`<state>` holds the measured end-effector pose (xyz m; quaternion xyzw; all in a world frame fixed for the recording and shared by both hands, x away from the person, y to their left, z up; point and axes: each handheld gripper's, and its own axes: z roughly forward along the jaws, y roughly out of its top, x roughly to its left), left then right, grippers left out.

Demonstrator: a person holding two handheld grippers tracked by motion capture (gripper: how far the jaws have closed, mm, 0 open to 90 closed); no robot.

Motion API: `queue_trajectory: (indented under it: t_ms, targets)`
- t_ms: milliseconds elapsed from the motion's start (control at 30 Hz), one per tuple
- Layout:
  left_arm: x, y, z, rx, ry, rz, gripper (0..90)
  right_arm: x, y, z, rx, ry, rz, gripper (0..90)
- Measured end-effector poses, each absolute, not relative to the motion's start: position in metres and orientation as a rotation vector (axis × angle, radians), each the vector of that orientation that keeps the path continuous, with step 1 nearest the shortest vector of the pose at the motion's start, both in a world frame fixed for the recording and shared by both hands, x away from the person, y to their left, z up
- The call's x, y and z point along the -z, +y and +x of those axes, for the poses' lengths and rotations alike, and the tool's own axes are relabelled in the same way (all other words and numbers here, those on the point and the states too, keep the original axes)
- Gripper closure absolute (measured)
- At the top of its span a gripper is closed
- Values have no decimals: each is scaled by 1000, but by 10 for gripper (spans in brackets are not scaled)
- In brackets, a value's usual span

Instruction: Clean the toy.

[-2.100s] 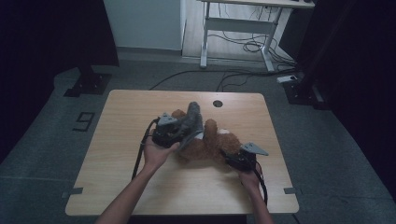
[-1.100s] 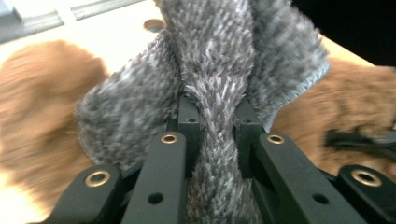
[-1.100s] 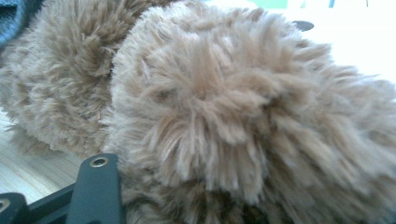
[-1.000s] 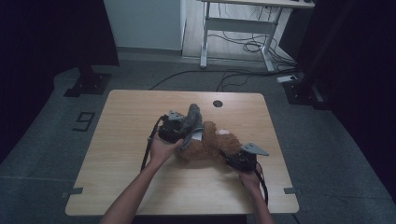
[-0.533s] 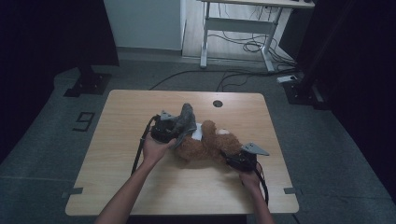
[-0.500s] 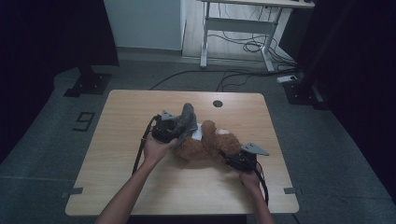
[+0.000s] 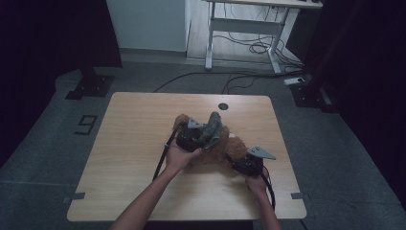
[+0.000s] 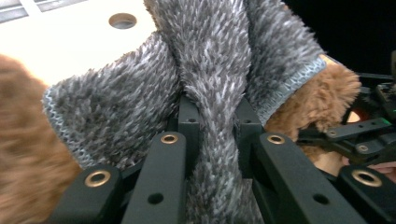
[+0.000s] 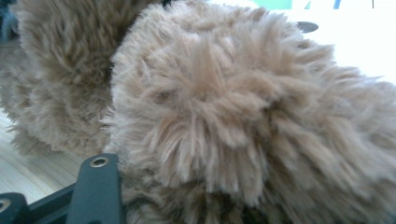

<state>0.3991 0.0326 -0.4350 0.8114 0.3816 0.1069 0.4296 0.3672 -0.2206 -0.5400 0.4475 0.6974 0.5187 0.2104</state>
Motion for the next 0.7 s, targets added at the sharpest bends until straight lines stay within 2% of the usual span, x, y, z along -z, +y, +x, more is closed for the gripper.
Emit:
queue_trajectory:
  t_ms: [133,300,567,700]
  targets:
    - [440,31,399,-287,947,2047,778,540,-221,367,-1443,1941,1242,374]
    - [440,51,401,-342,986,2041,780,539,-220,366,-1437,1948,1230,373]
    - [443,110,414,-472,1128,2010,779,539,-220,366,-1439,1945,1237,373]
    - [449,132,415,-491,1178,1972,777,539,-220,366,-1443,1944,1237,373]
